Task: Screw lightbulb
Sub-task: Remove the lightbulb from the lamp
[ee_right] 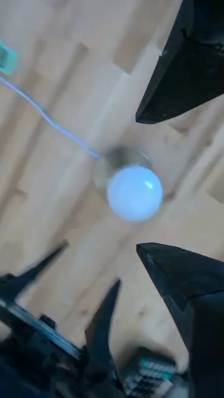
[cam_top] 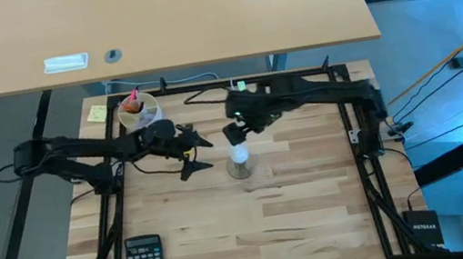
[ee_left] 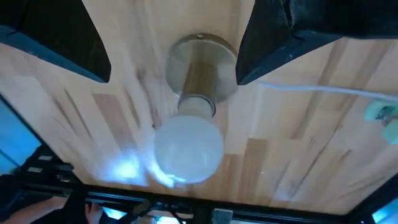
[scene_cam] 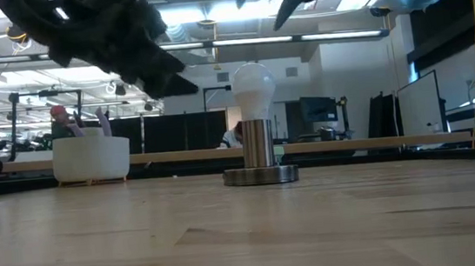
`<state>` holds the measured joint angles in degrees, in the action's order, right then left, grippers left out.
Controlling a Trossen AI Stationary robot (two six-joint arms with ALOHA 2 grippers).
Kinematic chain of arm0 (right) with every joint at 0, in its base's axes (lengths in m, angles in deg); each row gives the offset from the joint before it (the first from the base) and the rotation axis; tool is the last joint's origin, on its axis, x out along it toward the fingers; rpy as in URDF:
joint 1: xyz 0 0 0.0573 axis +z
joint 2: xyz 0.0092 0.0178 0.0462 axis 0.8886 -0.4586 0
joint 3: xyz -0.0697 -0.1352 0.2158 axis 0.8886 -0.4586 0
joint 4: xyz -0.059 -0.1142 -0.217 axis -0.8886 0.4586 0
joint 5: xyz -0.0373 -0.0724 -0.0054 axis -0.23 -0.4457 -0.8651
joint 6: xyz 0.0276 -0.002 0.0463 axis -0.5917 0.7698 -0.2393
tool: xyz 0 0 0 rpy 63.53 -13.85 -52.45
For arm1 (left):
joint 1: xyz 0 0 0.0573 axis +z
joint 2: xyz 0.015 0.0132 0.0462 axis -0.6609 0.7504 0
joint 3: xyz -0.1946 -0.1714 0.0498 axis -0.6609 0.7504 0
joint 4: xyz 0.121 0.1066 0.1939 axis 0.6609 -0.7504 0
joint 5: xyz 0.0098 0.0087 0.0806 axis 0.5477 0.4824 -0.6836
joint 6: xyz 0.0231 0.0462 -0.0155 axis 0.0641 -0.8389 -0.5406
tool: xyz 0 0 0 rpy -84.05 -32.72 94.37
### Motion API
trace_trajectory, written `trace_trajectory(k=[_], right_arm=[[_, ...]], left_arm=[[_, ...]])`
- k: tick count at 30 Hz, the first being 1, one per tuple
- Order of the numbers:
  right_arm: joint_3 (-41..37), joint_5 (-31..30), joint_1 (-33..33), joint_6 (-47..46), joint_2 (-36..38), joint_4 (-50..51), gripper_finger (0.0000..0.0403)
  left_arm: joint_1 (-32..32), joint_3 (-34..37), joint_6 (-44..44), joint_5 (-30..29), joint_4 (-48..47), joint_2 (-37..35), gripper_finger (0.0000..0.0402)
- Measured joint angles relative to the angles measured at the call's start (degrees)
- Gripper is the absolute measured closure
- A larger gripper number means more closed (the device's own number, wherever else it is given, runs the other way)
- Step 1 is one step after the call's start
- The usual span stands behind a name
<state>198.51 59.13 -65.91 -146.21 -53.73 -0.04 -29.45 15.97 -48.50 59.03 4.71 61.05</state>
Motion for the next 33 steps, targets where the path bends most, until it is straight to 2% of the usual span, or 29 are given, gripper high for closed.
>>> trace_trajectory(k=[4, 8, 13, 17, 21, 28, 33], right_arm=[[5.03, 8.33, -1.44, -0.26, -4.56, 1.33, 0.0072], [5.82, 10.97, -1.72, -2.85, -7.45, 2.2, 0.0072], [5.8, 10.79, -1.7, -3.23, -8.65, 3.5, 0.0072], [5.71, 6.42, -1.68, -5.81, -8.83, 5.2, 0.0072], [5.73, 4.95, -1.71, -5.61, -8.81, 5.36, 0.0072], [5.73, 5.72, -1.72, 9.23, -8.81, 5.07, 0.0072], [5.73, 6.51, -1.81, 14.97, -8.79, 5.1, 0.0072]], left_arm=[[-0.27, 0.04, 1.61, 0.04, 5.61, 5.47, 0.0066], [-1.13, 0.04, 1.31, 0.24, 11.1, 10.98, 0.0066], [-3.61, 0.04, 1.42, -0.85, 18.29, 17.14, 0.0066], [-5.42, 0.05, 1.36, -5.56, 19.44, 19.6, 0.0066], [-6.33, 0.04, 1.26, -5.88, 24.18, 21.72, 0.0066], [-6.38, 0.04, 4.31, -5.9, 30.69, 26.41, 0.0066], [-7.12, -0.04, 4.2, -7.03, 32.92, 28.57, 0.0066]])
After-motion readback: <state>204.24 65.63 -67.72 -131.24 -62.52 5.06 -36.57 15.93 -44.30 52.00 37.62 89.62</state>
